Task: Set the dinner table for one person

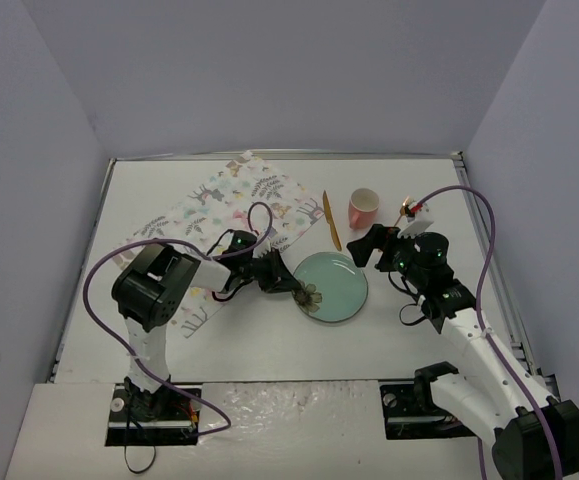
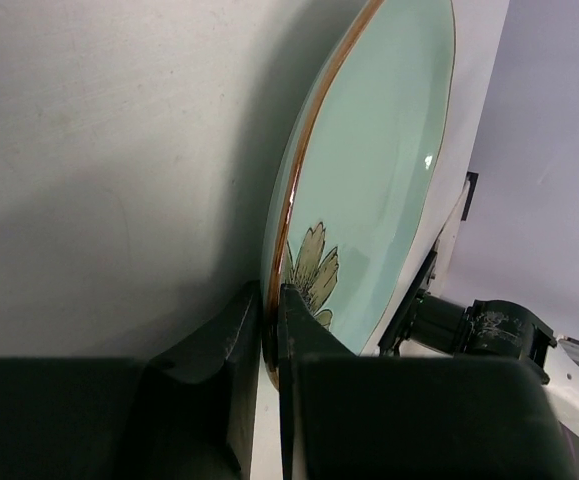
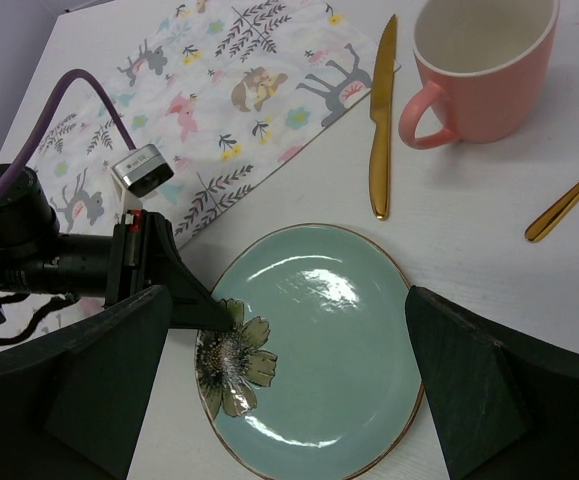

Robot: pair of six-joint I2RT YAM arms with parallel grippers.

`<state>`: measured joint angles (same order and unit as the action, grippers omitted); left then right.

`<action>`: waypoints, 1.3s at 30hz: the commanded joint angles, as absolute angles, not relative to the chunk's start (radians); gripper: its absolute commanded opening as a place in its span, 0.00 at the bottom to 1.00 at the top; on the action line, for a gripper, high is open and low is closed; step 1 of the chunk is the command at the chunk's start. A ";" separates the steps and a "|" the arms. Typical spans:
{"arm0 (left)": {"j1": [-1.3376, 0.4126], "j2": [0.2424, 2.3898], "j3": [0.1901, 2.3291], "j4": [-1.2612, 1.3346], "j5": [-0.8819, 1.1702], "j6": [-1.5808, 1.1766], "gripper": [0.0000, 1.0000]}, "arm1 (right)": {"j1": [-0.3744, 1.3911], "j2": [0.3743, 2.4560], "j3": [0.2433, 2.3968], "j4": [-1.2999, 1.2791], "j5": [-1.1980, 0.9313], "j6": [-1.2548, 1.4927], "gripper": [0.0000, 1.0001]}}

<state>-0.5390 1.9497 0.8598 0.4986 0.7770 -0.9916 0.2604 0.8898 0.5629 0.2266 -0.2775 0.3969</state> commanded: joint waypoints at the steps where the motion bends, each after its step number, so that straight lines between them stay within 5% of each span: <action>1: -0.550 1.870 0.839 0.366 0.714 -0.905 0.00 | 0.253 0.872 0.578 0.297 -0.275 0.405 1.00; 12: -0.475 1.643 0.902 0.293 0.743 -0.930 0.00 | 0.249 0.854 0.623 0.279 -0.276 0.393 1.00; 27: -0.076 1.402 0.916 0.210 0.778 -0.945 0.00 | 0.247 0.830 0.653 0.258 -0.278 0.384 1.00; 39: 0.160 1.472 0.891 0.389 0.764 -1.006 0.00 | 0.246 0.833 0.643 0.274 -0.296 0.380 1.00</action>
